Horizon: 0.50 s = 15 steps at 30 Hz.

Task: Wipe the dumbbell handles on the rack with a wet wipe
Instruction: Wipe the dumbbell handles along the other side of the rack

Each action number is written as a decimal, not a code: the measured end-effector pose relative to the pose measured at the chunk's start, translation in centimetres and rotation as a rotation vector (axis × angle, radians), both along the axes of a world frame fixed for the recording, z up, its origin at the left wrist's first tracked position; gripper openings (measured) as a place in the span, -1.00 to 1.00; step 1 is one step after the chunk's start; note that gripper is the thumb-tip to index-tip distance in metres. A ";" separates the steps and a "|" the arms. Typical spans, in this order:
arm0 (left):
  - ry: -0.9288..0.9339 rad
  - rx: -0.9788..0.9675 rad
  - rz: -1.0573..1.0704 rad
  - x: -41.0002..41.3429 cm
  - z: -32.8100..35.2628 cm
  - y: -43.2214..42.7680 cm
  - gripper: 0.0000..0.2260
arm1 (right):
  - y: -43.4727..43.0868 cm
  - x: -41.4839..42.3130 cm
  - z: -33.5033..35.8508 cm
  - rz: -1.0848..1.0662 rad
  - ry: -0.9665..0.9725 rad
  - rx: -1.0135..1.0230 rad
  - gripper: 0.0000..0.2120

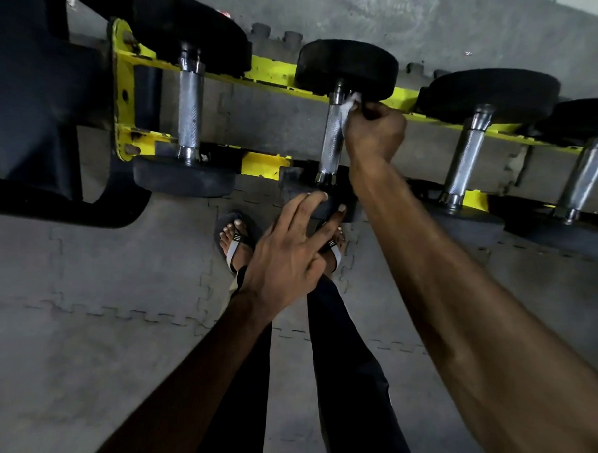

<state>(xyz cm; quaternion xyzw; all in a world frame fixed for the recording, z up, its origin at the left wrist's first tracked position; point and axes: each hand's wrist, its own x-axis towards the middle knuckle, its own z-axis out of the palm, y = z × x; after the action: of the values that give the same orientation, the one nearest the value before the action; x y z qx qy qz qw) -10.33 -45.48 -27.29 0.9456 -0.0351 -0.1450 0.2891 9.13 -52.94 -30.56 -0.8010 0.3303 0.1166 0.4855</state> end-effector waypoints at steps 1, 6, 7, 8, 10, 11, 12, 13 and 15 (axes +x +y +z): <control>-0.002 -0.006 0.006 0.0 -0.1 0.0 -0.36 | 0.2 0.6 0.1 -0.074 0.066 0.100 -0.92; -0.021 -0.008 0.012 -0.3 -0.3 -0.2 -0.33 | -0.4 2.4 0.4 -0.202 0.362 0.531 -0.83; -0.026 -0.009 0.015 -0.3 -0.4 -0.2 -0.33 | -0.7 2.5 0.1 -0.142 0.398 0.539 -0.81; -0.031 -0.012 0.020 -0.3 -0.4 -0.3 -0.33 | -1.0 2.5 -0.3 -0.077 0.427 0.519 -0.77; -0.038 -0.018 0.031 -0.3 -0.4 -0.4 -0.33 | -1.5 2.2 -0.9 -0.005 0.444 0.564 -0.63; -0.040 -0.020 0.036 -0.3 -0.4 -0.4 -0.33 | -1.8 1.9 -1.4 0.016 0.441 0.600 -0.59; -0.040 -0.020 0.040 -0.3 -0.5 -0.5 -0.33 | -2.1 1.6 -1.8 0.047 0.440 0.611 -0.59; -0.037 -0.020 0.041 -0.3 -0.5 -0.5 -0.33 | -2.4 1.4 -2.4 0.076 0.443 0.618 -0.62; -0.024 -0.014 0.039 -0.3 -0.6 -0.6 -0.33 | -3.0 1.0 -3.1 0.159 0.453 0.605 -0.65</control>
<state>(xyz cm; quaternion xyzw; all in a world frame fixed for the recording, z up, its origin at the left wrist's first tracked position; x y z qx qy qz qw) -10.64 -46.12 -27.86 0.9457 -0.0213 -0.1276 0.2980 10.17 -55.94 -33.70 -0.5988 0.3165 0.4200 0.6040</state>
